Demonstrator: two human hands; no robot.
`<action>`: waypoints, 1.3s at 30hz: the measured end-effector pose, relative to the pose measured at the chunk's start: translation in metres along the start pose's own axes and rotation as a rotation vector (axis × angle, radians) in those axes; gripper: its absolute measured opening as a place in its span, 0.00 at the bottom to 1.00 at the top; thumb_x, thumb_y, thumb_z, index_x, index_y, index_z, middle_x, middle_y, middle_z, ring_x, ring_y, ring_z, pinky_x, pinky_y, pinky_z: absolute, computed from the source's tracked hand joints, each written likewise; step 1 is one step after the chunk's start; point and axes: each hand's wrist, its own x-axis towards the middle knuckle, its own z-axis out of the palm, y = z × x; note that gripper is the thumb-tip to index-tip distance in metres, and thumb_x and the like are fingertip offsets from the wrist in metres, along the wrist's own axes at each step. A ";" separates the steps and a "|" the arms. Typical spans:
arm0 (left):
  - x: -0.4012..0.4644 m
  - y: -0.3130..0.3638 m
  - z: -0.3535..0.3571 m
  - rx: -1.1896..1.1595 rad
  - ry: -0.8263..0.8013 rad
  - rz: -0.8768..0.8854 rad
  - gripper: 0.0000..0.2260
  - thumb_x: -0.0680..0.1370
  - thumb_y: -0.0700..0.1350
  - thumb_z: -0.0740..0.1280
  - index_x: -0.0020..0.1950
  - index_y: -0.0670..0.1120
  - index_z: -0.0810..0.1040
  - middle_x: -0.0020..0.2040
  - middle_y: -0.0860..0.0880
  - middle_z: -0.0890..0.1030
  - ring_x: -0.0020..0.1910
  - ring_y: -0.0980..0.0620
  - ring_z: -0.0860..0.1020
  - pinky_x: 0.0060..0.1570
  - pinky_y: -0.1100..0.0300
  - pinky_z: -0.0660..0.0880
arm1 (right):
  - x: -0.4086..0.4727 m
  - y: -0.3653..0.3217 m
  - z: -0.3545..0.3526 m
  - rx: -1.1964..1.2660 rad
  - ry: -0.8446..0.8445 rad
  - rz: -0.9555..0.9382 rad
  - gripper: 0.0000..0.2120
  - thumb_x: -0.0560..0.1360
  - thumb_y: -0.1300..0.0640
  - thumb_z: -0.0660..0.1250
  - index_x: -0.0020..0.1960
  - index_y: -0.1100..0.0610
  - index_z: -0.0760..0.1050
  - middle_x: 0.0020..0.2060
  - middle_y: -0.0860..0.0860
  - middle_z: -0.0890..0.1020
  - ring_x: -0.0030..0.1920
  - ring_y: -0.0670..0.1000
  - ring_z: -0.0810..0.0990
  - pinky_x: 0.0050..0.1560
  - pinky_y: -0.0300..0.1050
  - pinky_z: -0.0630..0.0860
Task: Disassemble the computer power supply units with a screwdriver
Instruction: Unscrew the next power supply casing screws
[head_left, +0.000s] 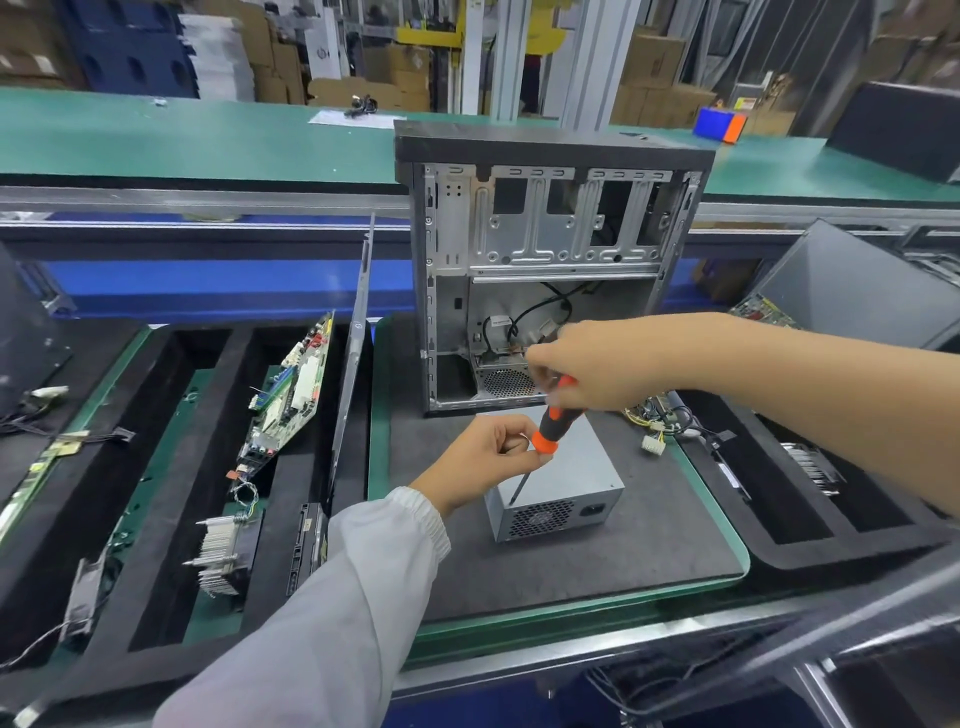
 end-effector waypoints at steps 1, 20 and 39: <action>0.000 0.001 0.000 -0.003 0.002 0.006 0.08 0.78 0.38 0.70 0.40 0.47 0.77 0.29 0.50 0.58 0.31 0.51 0.57 0.51 0.53 0.68 | -0.003 0.002 -0.003 0.081 -0.048 -0.022 0.13 0.76 0.51 0.65 0.59 0.49 0.67 0.51 0.52 0.70 0.43 0.55 0.77 0.47 0.50 0.76; 0.000 0.005 -0.004 0.013 -0.012 0.008 0.10 0.78 0.37 0.68 0.39 0.49 0.75 0.30 0.48 0.59 0.32 0.50 0.58 0.51 0.59 0.71 | 0.004 -0.008 0.003 -0.049 0.167 0.144 0.25 0.78 0.36 0.55 0.42 0.59 0.67 0.36 0.55 0.76 0.31 0.53 0.76 0.30 0.44 0.70; 0.004 -0.001 -0.003 0.009 -0.023 0.027 0.06 0.78 0.39 0.69 0.42 0.45 0.75 0.29 0.52 0.57 0.31 0.52 0.56 0.44 0.64 0.69 | -0.005 -0.003 -0.004 0.101 0.070 0.166 0.31 0.70 0.29 0.61 0.47 0.58 0.71 0.38 0.52 0.78 0.33 0.52 0.83 0.33 0.43 0.78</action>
